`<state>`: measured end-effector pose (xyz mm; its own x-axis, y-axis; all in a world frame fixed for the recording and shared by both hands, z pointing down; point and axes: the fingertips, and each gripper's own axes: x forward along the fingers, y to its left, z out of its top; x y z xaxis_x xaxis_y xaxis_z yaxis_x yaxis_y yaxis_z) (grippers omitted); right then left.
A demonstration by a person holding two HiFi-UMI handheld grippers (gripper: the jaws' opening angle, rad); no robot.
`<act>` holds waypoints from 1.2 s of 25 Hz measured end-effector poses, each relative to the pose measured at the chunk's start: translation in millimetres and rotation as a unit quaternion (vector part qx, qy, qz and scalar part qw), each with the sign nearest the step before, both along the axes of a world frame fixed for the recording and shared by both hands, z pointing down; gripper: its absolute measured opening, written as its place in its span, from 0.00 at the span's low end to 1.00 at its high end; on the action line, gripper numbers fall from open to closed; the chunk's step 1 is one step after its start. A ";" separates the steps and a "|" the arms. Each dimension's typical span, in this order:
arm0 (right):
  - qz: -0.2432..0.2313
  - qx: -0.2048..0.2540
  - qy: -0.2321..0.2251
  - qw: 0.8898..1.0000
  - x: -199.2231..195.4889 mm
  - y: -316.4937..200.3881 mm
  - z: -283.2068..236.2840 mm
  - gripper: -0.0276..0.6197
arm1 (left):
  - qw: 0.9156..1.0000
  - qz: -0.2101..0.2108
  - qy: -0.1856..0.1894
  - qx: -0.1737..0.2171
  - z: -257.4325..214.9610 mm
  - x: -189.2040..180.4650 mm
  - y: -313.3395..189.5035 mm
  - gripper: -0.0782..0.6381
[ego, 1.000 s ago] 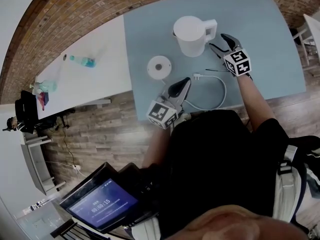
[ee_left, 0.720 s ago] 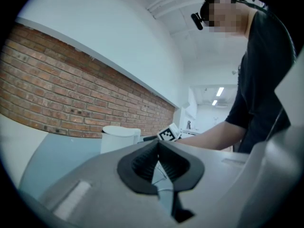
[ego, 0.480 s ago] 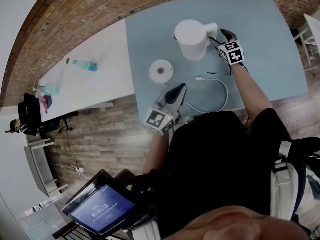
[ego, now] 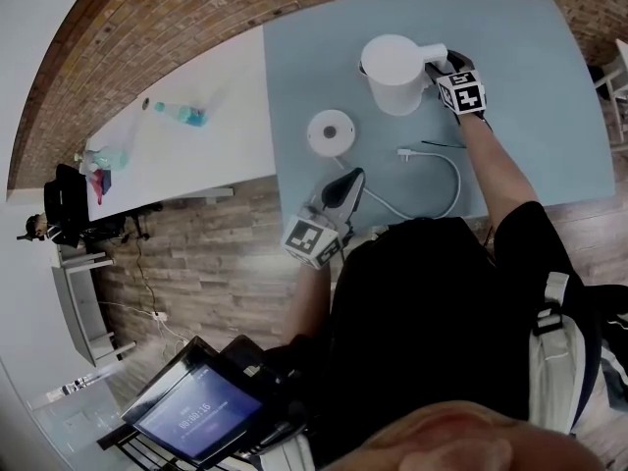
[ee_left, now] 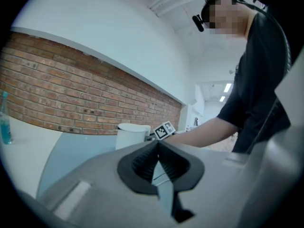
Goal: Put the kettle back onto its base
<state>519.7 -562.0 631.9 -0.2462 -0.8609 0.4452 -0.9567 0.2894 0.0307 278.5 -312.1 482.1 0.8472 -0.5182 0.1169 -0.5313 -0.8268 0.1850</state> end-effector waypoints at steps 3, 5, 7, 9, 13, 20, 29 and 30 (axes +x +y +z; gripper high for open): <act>0.004 0.003 -0.002 1.000 -2.2 -4.8 -0.4 0.38 | 1.000 -0.011 -0.003 -0.002 -0.6 -7.2 -0.9 0.11; 0.004 0.007 0.000 1.000 -3.2 -7.8 -0.6 0.33 | 1.000 -0.016 -0.004 -0.004 0.8 -10.1 -0.5 0.11; 0.003 0.010 0.003 1.000 -4.7 -11.7 -1.4 0.31 | 1.000 -0.020 -0.006 -0.006 1.5 -12.8 -0.2 0.11; 0.001 0.010 0.005 1.000 -8.9 -15.5 -1.1 0.28 | 1.000 -0.026 -0.009 -0.008 1.7 -16.9 0.5 0.11; 0.004 0.011 0.004 1.000 -12.1 -20.6 2.3 0.20 | 0.999 -0.038 -0.011 -0.010 3.7 -24.6 1.3 0.11; 0.009 0.016 -0.016 1.000 -11.2 -21.5 -1.2 0.17 | 0.998 -0.050 -0.017 -0.019 7.4 -32.7 3.1 0.11; 0.013 0.020 0.004 1.000 -9.2 -22.8 1.2 0.14 | 0.998 -0.054 -0.017 -0.023 10.8 -34.8 2.6 0.11; 0.013 0.020 0.002 1.000 -9.1 -22.6 1.1 0.14 | 0.998 -0.054 -0.017 -0.022 10.7 -34.9 3.0 0.11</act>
